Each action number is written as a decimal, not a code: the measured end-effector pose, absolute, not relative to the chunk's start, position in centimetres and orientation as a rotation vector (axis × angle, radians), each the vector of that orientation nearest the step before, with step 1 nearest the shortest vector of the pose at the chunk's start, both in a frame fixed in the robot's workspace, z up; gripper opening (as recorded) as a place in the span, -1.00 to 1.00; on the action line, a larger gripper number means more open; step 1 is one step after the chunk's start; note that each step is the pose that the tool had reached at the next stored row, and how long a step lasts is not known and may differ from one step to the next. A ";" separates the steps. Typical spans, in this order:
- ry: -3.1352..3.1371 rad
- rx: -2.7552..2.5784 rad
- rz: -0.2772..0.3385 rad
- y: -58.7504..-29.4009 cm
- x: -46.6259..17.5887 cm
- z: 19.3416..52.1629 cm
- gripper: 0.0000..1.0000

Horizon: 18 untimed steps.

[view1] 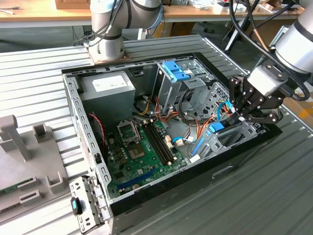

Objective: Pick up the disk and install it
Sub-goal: 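Insert the second disk wire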

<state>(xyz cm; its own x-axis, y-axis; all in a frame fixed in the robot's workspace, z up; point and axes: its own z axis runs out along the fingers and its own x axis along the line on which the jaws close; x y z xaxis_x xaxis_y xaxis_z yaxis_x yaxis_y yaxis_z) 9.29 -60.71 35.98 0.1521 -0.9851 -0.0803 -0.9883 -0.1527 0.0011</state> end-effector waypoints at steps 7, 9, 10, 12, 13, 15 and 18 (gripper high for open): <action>1.962 -2.290 0.183 -60.7 9.3 36.1 -0.79; 1.961 -2.290 0.184 -60.7 9.3 36.1 -0.79; 1.961 -2.289 0.185 -60.7 9.3 36.1 -0.79; 1.960 -2.289 0.185 -60.7 9.3 36.1 -0.79; 1.960 -2.288 0.186 -60.7 9.3 36.1 -0.79; 1.959 -2.288 0.187 -60.7 9.3 36.1 -0.79; 1.959 -2.287 0.188 -60.7 9.3 36.1 -0.79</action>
